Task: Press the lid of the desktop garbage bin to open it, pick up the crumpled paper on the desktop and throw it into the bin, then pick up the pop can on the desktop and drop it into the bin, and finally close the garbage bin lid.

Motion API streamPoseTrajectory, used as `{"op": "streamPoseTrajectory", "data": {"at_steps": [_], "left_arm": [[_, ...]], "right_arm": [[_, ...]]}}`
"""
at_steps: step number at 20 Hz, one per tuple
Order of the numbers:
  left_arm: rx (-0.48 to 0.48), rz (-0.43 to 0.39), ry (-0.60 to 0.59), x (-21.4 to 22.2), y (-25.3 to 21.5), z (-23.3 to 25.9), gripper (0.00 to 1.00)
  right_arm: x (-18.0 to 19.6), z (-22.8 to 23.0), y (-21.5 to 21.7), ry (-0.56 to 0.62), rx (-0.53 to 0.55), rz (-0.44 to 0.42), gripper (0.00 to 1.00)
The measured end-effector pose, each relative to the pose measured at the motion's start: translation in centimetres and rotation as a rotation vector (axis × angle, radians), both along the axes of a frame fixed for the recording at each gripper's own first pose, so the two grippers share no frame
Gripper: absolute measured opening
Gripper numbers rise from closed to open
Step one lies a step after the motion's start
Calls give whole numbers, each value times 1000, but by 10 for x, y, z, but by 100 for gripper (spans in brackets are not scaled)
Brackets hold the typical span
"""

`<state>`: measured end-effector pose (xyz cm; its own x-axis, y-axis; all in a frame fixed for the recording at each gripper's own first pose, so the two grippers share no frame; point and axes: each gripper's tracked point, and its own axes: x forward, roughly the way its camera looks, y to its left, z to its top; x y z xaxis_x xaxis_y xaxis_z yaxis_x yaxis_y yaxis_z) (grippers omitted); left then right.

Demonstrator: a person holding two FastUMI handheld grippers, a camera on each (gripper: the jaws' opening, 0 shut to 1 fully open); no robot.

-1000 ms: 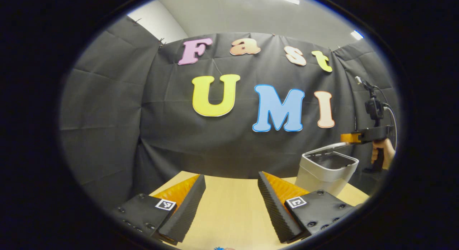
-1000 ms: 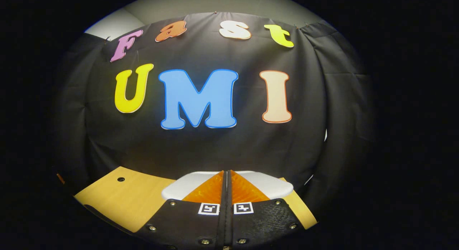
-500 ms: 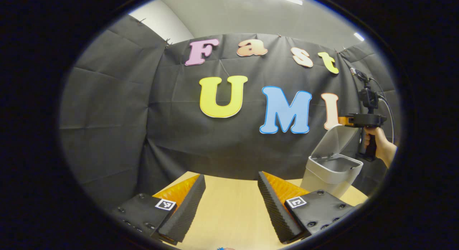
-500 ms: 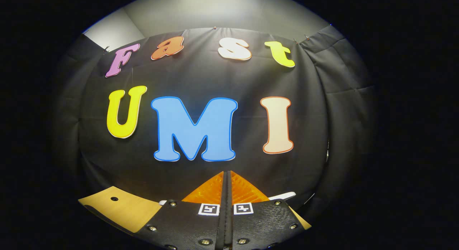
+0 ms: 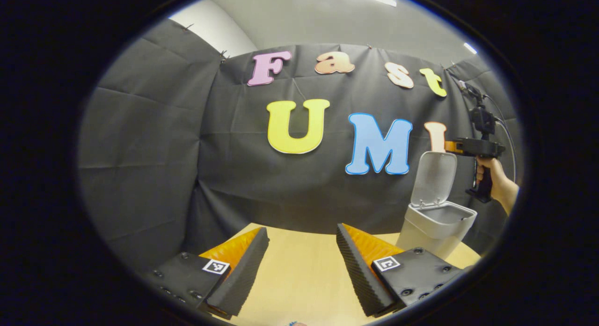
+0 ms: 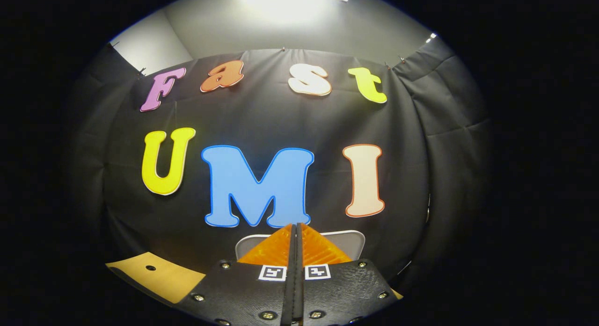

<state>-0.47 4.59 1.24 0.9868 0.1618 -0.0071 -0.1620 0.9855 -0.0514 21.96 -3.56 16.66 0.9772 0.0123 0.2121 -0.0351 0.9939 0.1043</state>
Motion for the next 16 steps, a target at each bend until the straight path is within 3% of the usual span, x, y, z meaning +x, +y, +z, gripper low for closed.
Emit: {"op": "streamPoseTrajectory", "data": {"at_steps": [8,10,11,13,14,15,16], "left_arm": [[31,-31,20,-4,-3,-11,98],[37,-43,22,-4,-5,-13,98],[40,-48,23,-4,-7,-13,98],[44,-59,22,-3,-9,-13,98],[43,-65,22,-2,-10,-15,98],[41,-68,24,-1,-10,-15,98],[40,-71,26,-1,-10,-18,98]], "right_arm": [[-71,-30,21,31,-3,55,1],[-86,-43,24,56,4,63,11],[-91,-49,27,67,8,71,10],[-101,-61,31,94,3,78,38],[-105,-67,33,108,-3,81,44],[-110,-73,34,119,-7,81,72],[-113,-77,34,127,-6,79,72]]}}
